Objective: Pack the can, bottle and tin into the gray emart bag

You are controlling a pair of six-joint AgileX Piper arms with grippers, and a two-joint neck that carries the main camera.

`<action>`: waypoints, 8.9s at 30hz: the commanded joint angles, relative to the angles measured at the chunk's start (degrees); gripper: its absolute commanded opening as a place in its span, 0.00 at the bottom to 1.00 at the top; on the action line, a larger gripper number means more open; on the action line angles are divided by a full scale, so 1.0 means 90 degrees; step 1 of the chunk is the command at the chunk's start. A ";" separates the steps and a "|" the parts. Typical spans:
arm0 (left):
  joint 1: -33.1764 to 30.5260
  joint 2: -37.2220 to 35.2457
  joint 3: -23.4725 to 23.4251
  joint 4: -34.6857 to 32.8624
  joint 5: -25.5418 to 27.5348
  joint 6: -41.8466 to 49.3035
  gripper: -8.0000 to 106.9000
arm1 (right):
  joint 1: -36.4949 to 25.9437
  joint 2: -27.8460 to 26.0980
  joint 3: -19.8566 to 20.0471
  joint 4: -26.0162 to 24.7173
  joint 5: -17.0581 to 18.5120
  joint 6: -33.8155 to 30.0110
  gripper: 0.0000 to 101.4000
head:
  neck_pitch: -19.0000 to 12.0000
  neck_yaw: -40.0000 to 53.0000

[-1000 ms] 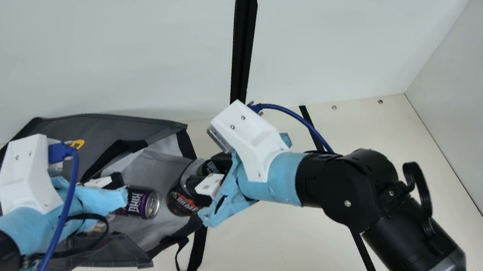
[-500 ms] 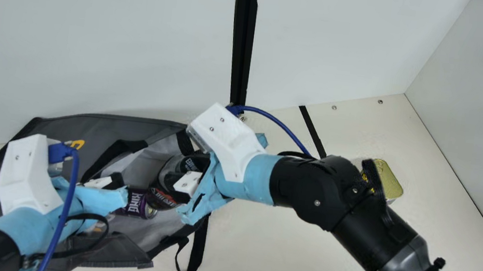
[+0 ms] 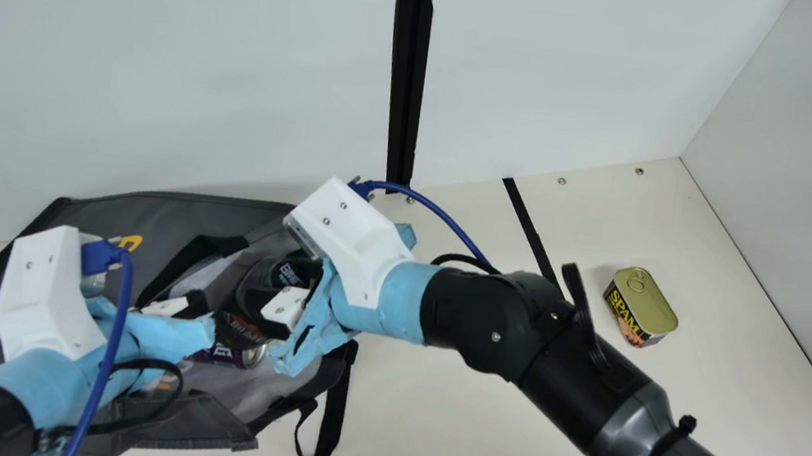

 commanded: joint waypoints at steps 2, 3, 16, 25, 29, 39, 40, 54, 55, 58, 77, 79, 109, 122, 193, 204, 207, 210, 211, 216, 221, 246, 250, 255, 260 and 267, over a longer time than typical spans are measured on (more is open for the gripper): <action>0.0000 0.0000 0.0000 0.0000 0.0000 0.0000 0.16 | 0.0034 0.0070 0.0008 0.0227 -0.0091 -0.0165 0.00 | -0.0144 -0.0005; 0.0000 0.0000 0.0000 0.0000 0.0000 0.0000 0.16 | 0.0046 0.0100 0.0008 0.0302 -0.0122 -0.0225 0.00 | -0.0144 -0.0005; 0.0000 0.0000 0.0000 0.0000 0.0000 0.0000 0.16 | 0.0164 0.0516 -0.0040 0.1155 -0.0365 -0.0950 0.00 | -0.0144 -0.0005; 0.0000 0.0000 0.0000 0.0000 0.0000 0.0000 0.16 | 0.0192 0.0837 -0.0094 0.1444 -0.0379 -0.1300 0.00 | -0.0144 -0.0005; 0.0000 0.0000 0.0000 0.0000 0.0000 0.0000 0.16 | 0.0187 0.0953 -0.0125 0.1517 -0.0363 -0.1415 0.00 | -0.0144 -0.0005; 0.0000 0.0000 0.0000 0.0000 0.0000 0.0000 0.16 | 0.0138 0.1182 -0.0270 0.1540 -0.0195 -0.1614 0.20 | -0.0144 -0.0005; 0.0000 0.0000 0.0000 0.0000 0.0000 0.0000 0.16 | 0.0136 0.1195 -0.0281 0.1539 -0.0176 -0.1631 0.23 | -0.0144 -0.0005; 0.0000 0.0000 0.0000 0.0000 0.0000 0.0000 0.16 | 0.0060 0.1206 -0.0365 0.1508 0.0060 -0.1801 0.69 | -0.0144 -0.0005; 0.0000 0.0000 0.0000 0.0000 0.0000 0.0000 0.16 | 0.0053 0.1200 -0.0363 0.1508 0.0074 -0.1810 0.72 | -0.0144 -0.0005; 0.0000 0.0000 0.0000 0.0000 0.0000 0.0000 0.16 | 0.0027 0.1169 -0.0347 0.1509 0.0103 -0.1831 0.82 | -0.0144 -0.0005; 0.0000 0.0000 0.0000 0.0000 0.0000 0.0000 0.16 | -0.0357 0.0530 0.0158 0.1562 0.0357 -0.1989 0.90 | -0.0144 -0.0005; 0.0000 0.0000 0.0000 0.0000 0.0000 0.0000 0.16 | -0.0411 0.0457 0.0206 0.1557 0.0396 -0.2009 0.90 | -0.0144 -0.0005; 0.0000 0.0000 0.0000 0.0000 0.0000 0.0000 0.16 | -0.1328 -0.0439 0.0534 0.1643 0.1322 -0.2576 0.90 | -0.0144 -0.0005; 0.0000 0.0000 0.0000 0.0000 0.0000 0.0000 0.16 | -0.1483 -0.0886 0.0649 0.1263 0.1304 -0.2106 0.90 | -0.0144 -0.0005; 0.0000 0.0000 0.0000 0.0000 0.0000 0.0000 0.16 | -0.3180 -0.3181 0.1217 -0.2895 0.1817 0.1762 0.90 | -0.0144 -0.0005; 0.0000 0.0000 0.0000 0.0000 0.0000 0.0000 0.16 | -0.3533 -0.3342 0.1094 -0.3402 0.2122 0.2209 0.90 | -0.0144 -0.0005; 0.0000 0.0000 0.0000 0.0000 0.0000 0.0000 0.16 | -0.3635 -0.3391 0.1069 -0.3533 0.2204 0.2313 0.90 | -0.0144 -0.0005; 0.0000 0.0000 0.0000 0.0000 0.0000 0.0000 0.16 | -0.3734 -0.3442 0.1042 -0.3652 0.2296 0.2411 0.90 | -0.0144 -0.0005; 0.0000 0.0000 0.0000 0.0000 0.0000 0.0000 0.16 | -0.3768 -0.3458 0.1035 -0.3683 0.2323 0.2437 0.90 | -0.0144 -0.0005; 0.0000 0.0000 0.0000 0.0000 0.0000 0.0000 0.16 | -0.3916 -0.3533 0.0992 -0.3836 0.2459 0.2559 0.90 | -0.0144 -0.0005; 0.0000 0.0000 0.0000 0.0000 0.0000 0.0000 0.16 | -0.4052 -0.3618 0.0960 -0.3939 0.2594 0.2633 0.90 | -0.0144 -0.0005; 0.0000 0.0000 0.0000 0.0000 0.0000 0.0000 0.16 | -0.4542 -0.3904 0.0647 -0.4336 0.3264 0.2803 0.90 | -0.0144 -0.0005; 0.0000 0.0000 0.0000 0.0000 0.0000 0.0000 0.16 | -0.4568 -0.3918 0.0601 -0.4335 0.3336 0.2799 0.90 | -0.0144 -0.0005; 0.0000 0.0000 0.0000 0.0000 0.0000 0.0000 0.16 | -0.4619 -0.3928 0.0547 -0.4325 0.3422 0.2775 0.90 | -0.0144 -0.0005; 0.0000 0.0000 0.0000 0.0000 0.0000 0.0000 0.16 | -0.4687 -0.3924 0.0497 -0.4296 0.3491 0.2736 0.90 | -0.0144 -0.0005; 0.0000 0.0000 0.0000 0.0000 0.0000 0.0000 0.16 | -0.4786 -0.3895 0.0453 -0.4223 0.3543 0.2654 0.90 | -0.0144 -0.0005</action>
